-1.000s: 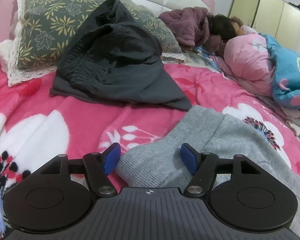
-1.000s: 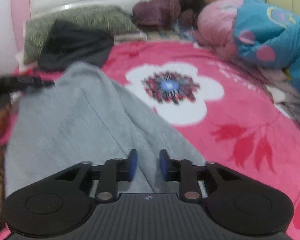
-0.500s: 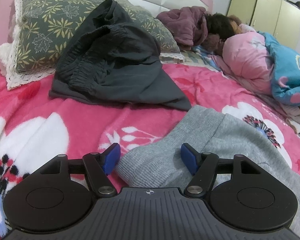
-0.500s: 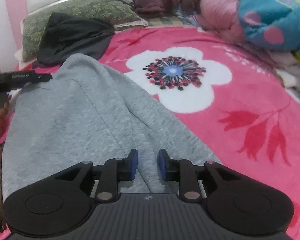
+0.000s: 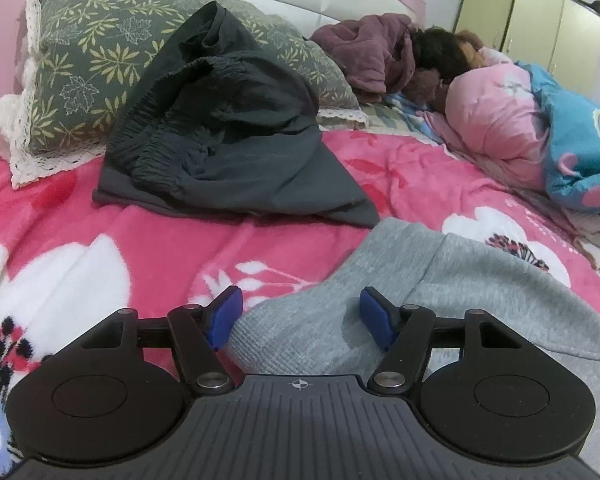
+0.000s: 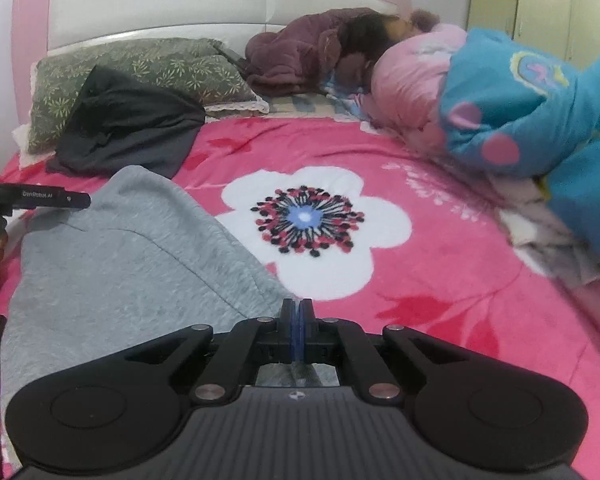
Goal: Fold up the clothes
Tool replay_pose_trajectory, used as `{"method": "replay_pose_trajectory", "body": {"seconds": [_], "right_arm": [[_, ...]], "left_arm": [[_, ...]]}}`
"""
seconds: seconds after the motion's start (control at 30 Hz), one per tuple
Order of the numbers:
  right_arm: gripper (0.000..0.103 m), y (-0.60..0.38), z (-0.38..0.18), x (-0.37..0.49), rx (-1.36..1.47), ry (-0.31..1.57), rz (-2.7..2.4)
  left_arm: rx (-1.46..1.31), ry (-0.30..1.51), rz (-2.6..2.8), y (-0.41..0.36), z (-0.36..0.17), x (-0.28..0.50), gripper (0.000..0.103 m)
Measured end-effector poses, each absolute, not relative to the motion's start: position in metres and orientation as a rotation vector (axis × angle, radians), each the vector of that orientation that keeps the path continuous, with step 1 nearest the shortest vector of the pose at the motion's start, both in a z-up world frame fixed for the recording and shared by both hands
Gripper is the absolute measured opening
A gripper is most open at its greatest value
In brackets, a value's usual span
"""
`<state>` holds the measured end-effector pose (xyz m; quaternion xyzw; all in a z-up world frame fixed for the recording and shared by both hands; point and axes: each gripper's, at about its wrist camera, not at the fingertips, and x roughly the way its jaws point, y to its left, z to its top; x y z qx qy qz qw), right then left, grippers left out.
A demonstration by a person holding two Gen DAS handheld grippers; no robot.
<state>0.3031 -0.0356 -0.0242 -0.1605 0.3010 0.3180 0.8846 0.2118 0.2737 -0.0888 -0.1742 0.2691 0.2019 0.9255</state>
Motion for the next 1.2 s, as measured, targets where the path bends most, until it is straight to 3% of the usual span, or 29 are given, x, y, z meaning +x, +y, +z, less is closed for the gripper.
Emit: {"method": "replay_pose_trajectory", "body": {"seconds": [0.6,0.83,1.2], "right_arm": [[0.004,-0.03,-0.079,0.331,-0.371,0.683,0.563],[0.008,-0.045,-0.019,0.315,-0.232,0.612,0.579],[0.008,0.101,-0.051,0.35,-0.219,0.749,0.858]], "left_arm": [[-0.293,0.53,0.414,0.263,-0.087,0.22,0.066],[-0.33,0.511,0.413,0.268,-0.084,0.215,0.066],[-0.333,0.452,0.422,0.279,-0.08,0.204,0.065]]}}
